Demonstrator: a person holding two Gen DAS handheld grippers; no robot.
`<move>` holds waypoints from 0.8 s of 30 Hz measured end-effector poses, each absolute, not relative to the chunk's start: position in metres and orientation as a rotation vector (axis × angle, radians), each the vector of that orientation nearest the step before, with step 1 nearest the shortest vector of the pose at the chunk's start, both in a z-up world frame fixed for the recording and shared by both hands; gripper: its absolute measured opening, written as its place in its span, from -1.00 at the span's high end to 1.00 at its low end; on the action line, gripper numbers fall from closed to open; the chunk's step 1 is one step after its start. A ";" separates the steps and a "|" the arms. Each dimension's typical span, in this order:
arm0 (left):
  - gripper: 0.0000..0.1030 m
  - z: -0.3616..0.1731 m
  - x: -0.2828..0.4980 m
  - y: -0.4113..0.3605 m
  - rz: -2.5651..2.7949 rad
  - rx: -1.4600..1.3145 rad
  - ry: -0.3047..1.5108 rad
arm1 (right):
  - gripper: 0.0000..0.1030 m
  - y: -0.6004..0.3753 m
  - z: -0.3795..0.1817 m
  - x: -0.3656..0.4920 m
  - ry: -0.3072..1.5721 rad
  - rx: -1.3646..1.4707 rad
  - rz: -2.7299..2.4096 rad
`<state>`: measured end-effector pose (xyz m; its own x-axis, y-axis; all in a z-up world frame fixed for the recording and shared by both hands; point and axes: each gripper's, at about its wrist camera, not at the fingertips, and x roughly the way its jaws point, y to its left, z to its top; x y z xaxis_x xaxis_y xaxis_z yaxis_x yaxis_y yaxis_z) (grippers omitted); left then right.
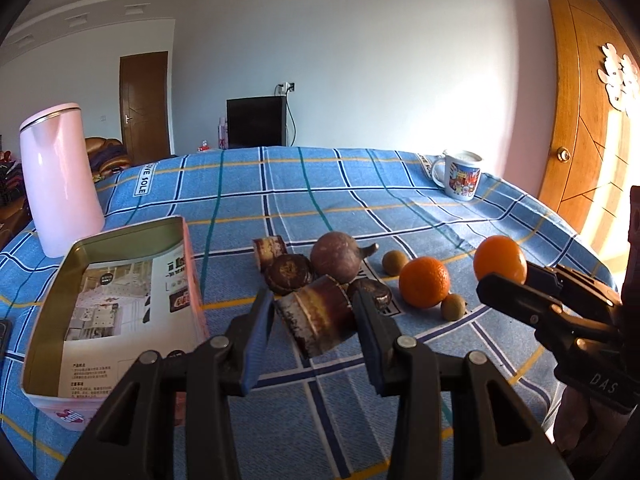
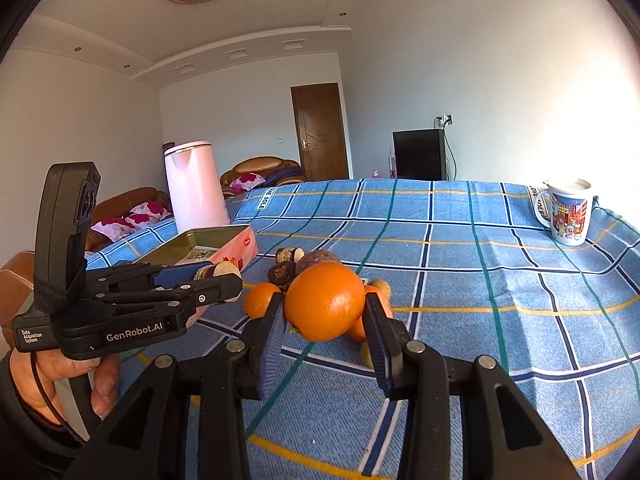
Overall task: Organize fruits
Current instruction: 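Lower the orange into the tin box with the right tool while the left tool places the jar there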
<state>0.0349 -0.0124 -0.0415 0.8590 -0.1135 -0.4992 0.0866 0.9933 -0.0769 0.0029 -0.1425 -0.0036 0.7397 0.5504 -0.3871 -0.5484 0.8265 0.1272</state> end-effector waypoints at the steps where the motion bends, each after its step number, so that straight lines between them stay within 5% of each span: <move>1: 0.17 -0.041 0.033 -0.009 -0.097 -0.054 0.520 | 0.21 -0.139 -0.001 0.004 0.424 0.003 0.611; 24: 0.17 -0.033 0.025 0.077 0.050 -0.132 0.463 | 0.21 -0.026 0.033 0.027 0.409 -0.139 0.790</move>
